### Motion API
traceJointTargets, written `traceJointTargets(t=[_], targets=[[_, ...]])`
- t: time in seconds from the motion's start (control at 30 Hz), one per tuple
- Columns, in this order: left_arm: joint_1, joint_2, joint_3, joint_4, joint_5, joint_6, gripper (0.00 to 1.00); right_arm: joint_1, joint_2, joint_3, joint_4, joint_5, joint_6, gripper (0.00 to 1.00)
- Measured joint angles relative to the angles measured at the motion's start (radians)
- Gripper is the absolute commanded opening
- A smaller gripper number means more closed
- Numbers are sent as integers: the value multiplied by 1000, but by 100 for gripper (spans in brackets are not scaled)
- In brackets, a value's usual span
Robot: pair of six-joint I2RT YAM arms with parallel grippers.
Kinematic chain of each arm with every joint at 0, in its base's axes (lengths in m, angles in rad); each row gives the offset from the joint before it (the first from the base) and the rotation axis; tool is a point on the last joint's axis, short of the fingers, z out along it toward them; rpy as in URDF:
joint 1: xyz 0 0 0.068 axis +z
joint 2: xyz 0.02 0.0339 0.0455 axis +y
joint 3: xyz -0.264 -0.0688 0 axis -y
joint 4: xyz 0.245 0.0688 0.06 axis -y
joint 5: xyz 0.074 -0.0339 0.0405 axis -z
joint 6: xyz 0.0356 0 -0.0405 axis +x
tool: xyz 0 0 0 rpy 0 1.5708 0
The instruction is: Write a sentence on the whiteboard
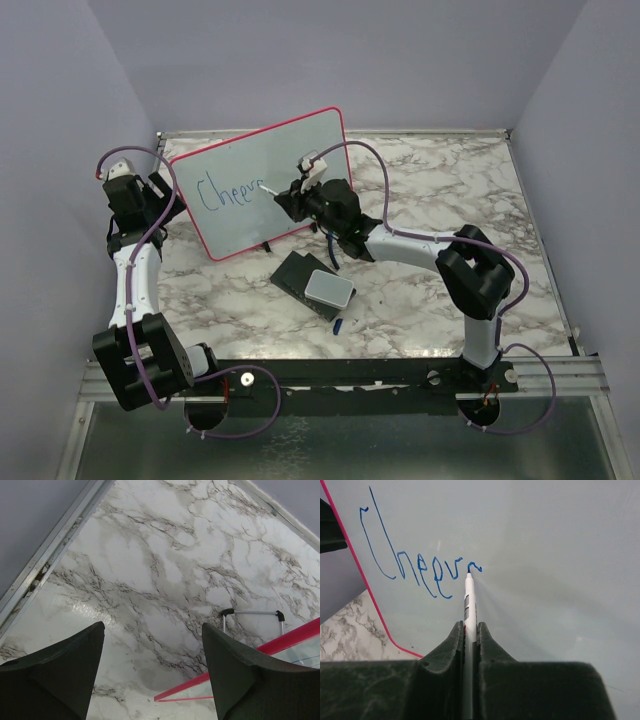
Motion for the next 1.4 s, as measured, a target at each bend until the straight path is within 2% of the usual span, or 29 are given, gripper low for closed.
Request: traceJointTargets(t=[1.4], targets=[[-6, 0, 0, 0, 0, 3, 80, 2, -12, -74, 0, 18, 14, 1]])
